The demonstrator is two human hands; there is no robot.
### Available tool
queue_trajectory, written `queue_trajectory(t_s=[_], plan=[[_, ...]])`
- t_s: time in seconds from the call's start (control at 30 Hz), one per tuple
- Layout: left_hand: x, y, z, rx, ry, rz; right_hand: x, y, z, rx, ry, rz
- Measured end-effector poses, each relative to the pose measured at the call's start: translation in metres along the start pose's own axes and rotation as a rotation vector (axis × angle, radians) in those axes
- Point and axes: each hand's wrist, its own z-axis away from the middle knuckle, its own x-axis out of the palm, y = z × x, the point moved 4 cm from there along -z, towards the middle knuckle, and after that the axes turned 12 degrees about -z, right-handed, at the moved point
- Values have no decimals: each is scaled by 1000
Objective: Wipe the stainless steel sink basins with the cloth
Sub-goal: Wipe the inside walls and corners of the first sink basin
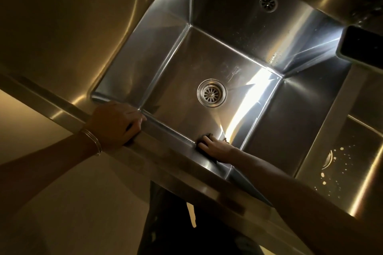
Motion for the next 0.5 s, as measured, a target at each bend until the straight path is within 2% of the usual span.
queue_trajectory(t_s=[0.17, 0.3, 0.37, 0.5], plan=[[0, 0, -2, 9, -98, 11, -6, 0, 15, 170, -91, -143], [-3, 5, -6, 46, -107, -33, -43, -11, 44, 251, -19, -201], [-2, 5, -10, 103, -178, -38, -69, -23, 70, 261, 61, -307], [7, 16, -48, 362, -275, -141, -114, -69, 142, 382, 381, -690]])
